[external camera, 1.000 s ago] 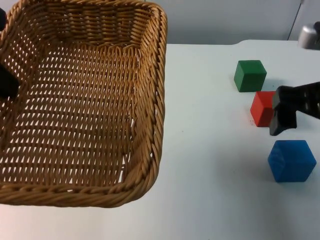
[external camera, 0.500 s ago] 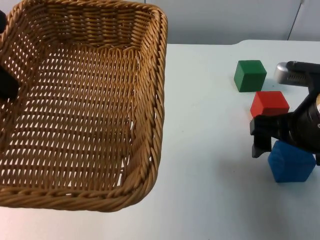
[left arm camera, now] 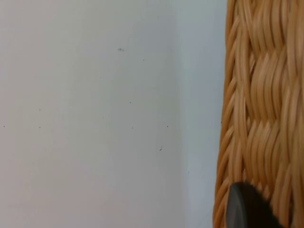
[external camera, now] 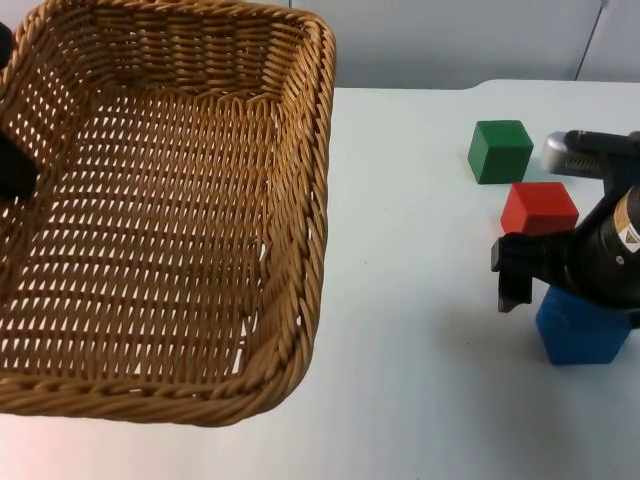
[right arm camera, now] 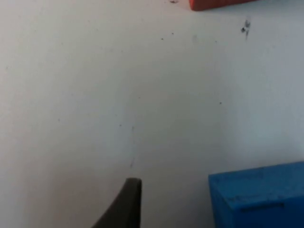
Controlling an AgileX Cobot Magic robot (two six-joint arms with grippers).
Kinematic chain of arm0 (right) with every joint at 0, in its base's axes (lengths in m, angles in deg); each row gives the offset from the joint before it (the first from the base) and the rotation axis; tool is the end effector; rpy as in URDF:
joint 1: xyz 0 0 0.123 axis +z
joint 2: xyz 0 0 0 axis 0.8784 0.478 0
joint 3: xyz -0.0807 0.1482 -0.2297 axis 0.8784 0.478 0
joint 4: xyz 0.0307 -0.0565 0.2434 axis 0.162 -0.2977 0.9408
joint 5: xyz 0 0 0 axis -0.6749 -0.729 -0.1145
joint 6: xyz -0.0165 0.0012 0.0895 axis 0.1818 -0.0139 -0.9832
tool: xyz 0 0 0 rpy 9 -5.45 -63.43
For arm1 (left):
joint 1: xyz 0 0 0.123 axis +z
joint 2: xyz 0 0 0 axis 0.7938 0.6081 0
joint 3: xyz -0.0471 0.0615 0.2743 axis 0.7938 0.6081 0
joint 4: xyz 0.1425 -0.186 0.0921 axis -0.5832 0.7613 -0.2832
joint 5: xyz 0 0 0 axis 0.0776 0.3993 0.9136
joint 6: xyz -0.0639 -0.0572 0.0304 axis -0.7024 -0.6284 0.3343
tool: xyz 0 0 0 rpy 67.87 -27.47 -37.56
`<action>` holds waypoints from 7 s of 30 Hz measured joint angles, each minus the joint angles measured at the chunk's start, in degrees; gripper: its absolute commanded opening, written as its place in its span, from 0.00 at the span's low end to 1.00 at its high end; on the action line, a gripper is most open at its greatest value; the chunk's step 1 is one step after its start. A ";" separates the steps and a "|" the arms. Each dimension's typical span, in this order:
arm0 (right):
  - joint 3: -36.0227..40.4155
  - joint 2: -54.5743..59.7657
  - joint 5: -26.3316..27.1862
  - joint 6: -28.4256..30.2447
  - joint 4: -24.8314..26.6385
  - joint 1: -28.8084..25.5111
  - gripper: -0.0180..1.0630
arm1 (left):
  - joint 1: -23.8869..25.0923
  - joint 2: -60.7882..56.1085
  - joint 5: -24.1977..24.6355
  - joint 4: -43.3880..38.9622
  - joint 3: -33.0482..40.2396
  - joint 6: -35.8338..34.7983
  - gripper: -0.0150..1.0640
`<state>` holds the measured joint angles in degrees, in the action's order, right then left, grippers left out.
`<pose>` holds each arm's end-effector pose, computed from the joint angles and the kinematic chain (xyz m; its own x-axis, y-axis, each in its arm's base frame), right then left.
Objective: Pick up the basket with the left hand and place the blue cube into the basket with the right hand.
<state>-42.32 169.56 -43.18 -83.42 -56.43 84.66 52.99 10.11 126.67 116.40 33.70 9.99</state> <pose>0.2905 0.1079 0.0966 -0.9213 0.1103 -0.3730 0.1104 0.9937 0.0209 0.2395 -0.0438 0.2401 -0.9212 -0.1406 -0.3628 0.0715 0.8554 -0.5130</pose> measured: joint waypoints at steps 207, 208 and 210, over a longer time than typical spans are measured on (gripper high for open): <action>15.64 -89.23 -24.23 39.62 10.07 34.37 0.95 | 0.03 30.14 -29.18 12.37 -2.30 21.29 0.99; 15.64 -89.23 -24.23 39.62 10.07 34.37 0.95 | 0.03 30.14 -29.18 12.37 -2.41 21.29 0.99; 15.64 -89.23 -24.23 39.62 10.07 34.37 0.95 | 0.03 30.14 -29.18 12.37 -2.41 21.29 0.99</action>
<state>-26.68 80.33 -67.40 -43.80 -46.36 119.04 53.02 40.25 97.50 128.77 31.29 31.28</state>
